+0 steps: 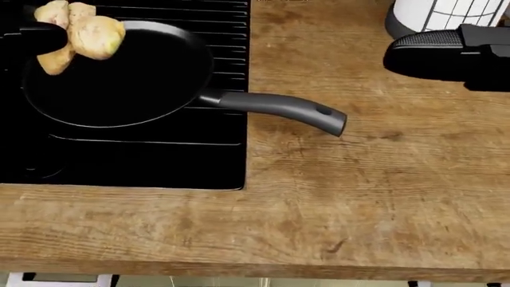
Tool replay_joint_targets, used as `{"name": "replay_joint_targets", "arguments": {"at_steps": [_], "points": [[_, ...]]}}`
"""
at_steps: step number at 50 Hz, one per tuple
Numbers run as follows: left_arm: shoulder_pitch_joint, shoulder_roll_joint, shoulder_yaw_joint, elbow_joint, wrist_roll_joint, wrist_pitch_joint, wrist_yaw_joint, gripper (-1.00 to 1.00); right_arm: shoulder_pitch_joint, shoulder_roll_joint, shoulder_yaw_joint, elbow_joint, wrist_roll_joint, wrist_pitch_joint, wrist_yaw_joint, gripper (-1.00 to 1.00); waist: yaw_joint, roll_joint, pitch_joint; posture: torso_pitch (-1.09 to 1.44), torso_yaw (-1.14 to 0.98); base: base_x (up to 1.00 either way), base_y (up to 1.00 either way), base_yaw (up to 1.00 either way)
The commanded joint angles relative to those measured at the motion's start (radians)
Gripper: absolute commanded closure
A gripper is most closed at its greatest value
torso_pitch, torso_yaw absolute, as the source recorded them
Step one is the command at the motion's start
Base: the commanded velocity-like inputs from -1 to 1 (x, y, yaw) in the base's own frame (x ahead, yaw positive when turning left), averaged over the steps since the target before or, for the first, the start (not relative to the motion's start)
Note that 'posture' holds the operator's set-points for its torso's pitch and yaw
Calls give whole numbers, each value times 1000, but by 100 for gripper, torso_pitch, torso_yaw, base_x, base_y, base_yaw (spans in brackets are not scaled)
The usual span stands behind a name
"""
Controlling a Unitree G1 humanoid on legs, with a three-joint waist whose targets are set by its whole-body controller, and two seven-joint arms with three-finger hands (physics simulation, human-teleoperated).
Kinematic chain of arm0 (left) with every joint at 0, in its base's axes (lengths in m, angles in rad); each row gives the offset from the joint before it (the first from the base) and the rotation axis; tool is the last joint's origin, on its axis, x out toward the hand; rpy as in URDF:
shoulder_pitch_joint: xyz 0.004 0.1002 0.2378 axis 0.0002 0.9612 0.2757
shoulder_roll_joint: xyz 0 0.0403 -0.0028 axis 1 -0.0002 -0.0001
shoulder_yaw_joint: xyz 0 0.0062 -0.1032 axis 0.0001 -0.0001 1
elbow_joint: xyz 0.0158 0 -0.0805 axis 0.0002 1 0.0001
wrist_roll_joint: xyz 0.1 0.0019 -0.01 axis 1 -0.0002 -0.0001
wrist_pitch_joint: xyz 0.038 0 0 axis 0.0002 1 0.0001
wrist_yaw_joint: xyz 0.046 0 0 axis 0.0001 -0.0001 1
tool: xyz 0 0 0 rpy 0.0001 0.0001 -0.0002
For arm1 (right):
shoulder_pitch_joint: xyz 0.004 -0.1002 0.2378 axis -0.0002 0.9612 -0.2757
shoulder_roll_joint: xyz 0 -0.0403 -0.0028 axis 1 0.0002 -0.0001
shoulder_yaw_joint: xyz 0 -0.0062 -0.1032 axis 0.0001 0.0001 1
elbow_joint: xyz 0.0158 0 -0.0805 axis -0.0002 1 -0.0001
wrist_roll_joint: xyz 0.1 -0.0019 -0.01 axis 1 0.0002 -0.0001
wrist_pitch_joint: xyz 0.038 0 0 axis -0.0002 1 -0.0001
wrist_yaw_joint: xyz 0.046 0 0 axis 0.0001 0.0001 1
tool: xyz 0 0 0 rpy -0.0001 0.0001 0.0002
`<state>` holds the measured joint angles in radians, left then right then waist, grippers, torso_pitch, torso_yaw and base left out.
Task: Pick the ginger from the plate and place it in the pan.
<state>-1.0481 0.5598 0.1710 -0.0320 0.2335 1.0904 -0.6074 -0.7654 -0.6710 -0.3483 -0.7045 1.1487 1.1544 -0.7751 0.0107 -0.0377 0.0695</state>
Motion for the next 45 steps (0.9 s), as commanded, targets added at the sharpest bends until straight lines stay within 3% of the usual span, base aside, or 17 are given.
{"name": "replay_joint_targets", "arguments": {"at_steps": [1, 16, 17, 20, 23, 25, 27, 29, 36, 39, 41, 42, 43, 44, 45], "points": [[-43, 14, 11, -35, 2, -26, 6, 100, -23, -16, -23, -9, -4, -33, -4, -100, -1, 5, -29, 0, 0, 0, 0, 0], [-39, 11, 12, -37, -3, -29, 10, 100, -18, -24, -18, -10, 11, -44, -15, -100, 10, -4, -30, 0, 0, 1, 0, 0], [-37, 8, 12, -36, -3, -33, 11, 100, -18, -23, -16, -10, 8, -46, -13, -100, 6, 5, -53, 0, 0, 9, 0, 0], [-37, 7, 12, -33, -4, -36, 12, 100, -16, -25, -18, -9, 9, -46, -12, -100, 1, 8, -34, 0, 0, 17, 0, 0], [-30, 6, 14, -33, -5, -41, 13, 100, -19, -26, -19, -10, 16, -44, -17, -100, 1, -4, -32, 0, 0, 22, 0, 0], [-29, 6, 15, -36, -6, -39, 13, 100, -19, -27, -18, -10, 17, -45, -18, -100, 6, -32, -27, 0, 0, 25, 0, 0], [-30, 7, 13, -41, -5, -33, 13, 100, -19, -28, -19, -10, 20, -45, -19, -100, 1, -18, -31, 0, 0, 27, 0, 0], [-29, 5, 13, -37, -6, -37, 14, 100, -19, -29, -19, -10, 20, -47, -19, -100, 3, -32, -26, 0, 0, 32, 0, 0], [-25, 6, 14, -47, -5, -30, 13, 100, -18, -31, -17, -10, 18, -50, -18, -100, -2, 3, -26, 0, 0, 32, 0, 0], [-11, 0, 19, -45, -8, -43, 21, 100, -18, -32, -18, -10, 21, -47, -21, -100, -13, 42, -29, 0, 0, 31, 0, 0], [-9, 0, 19, -43, -10, -45, 22, 100, -15, -31, -14, -10, 14, -50, -17, -100, -20, 89, -48, 0, 0, 24, 0, 0], [-9, 0, 19, -43, -11, -45, 23, 100, -15, -31, -13, -10, 12, -50, -15, -100, -25, 86, -61, 0, 0, 23, 0, 0], [-9, 1, 19, -42, -11, -45, 23, 100, -15, -30, -12, -9, 6, -50, -13, -100, -12, 78, -37, 0, 0, 16, 0, 0], [-7, 0, 19, -43, -12, -46, 25, 100, -17, -30, -13, -9, 6, -48, -14, -100, -15, 90, -15, 0, 0, 3, 0, 0], [-5, 0, 20, -38, -13, -53, 27, 100, -17, -30, -10, -9, -2, -49, -10, -100, -12, 81, -17, 0, 0, 0, 0, 0]]}}
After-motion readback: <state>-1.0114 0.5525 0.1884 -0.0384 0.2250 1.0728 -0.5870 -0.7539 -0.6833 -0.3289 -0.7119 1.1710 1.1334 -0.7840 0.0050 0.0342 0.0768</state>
